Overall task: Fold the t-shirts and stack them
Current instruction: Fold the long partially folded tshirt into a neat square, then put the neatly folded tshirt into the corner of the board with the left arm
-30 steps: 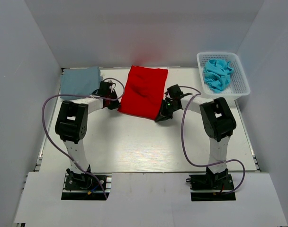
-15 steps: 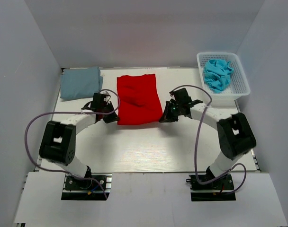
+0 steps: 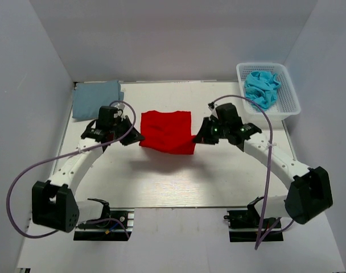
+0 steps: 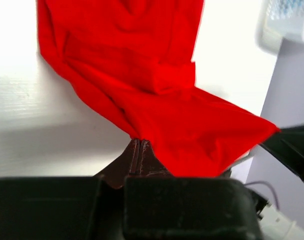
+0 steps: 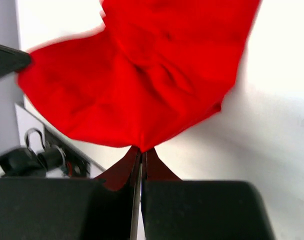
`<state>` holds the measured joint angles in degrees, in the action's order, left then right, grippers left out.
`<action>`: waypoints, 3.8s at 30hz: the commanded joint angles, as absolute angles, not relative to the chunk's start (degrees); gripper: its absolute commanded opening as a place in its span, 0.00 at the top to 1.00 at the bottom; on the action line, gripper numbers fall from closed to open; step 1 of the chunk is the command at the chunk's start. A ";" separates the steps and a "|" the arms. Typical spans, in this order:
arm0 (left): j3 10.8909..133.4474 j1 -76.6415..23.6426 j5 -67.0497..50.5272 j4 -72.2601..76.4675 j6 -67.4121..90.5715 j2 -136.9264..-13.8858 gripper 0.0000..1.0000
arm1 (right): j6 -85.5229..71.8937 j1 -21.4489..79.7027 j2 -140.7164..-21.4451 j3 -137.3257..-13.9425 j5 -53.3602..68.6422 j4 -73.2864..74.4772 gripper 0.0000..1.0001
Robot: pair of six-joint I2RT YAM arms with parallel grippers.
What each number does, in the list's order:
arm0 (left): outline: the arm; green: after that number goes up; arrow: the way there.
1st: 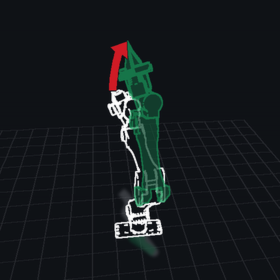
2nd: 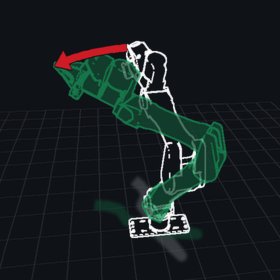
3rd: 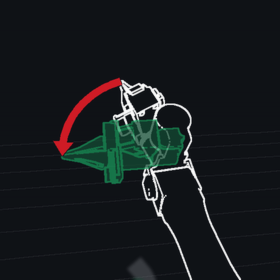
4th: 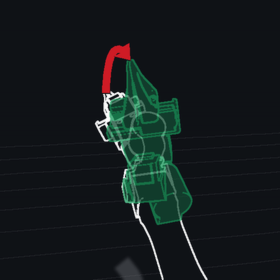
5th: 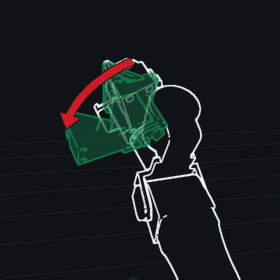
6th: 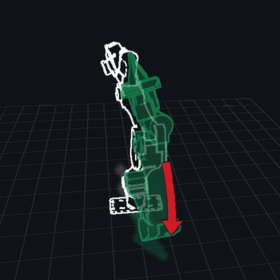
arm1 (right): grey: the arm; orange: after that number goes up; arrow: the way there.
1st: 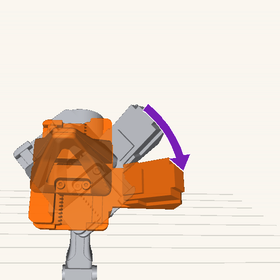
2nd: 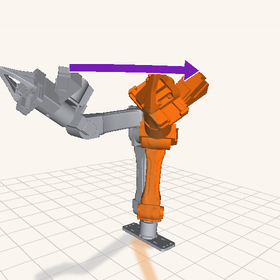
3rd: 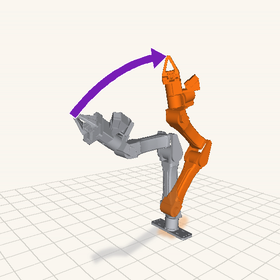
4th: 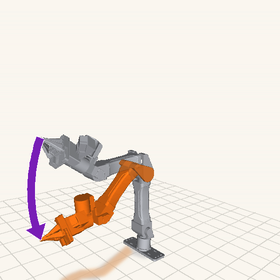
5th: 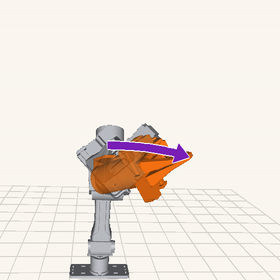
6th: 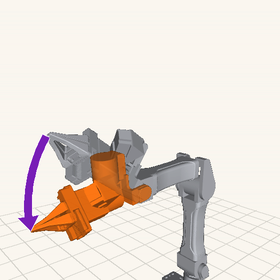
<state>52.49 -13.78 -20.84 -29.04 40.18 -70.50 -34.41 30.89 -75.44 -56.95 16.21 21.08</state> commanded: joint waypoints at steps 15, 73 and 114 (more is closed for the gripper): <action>80.50 -9.76 -11.26 -34.98 44.65 -95.88 1.00 | -29.79 22.42 -107.56 -97.71 18.10 28.13 1.00; 89.07 -11.86 -21.01 -15.14 29.36 -125.62 0.00 | -28.92 22.41 -126.51 -85.10 33.66 8.44 0.10; 49.13 -33.39 6.06 -31.03 45.09 -94.82 0.07 | -31.20 29.27 -69.08 -49.31 12.75 14.59 0.10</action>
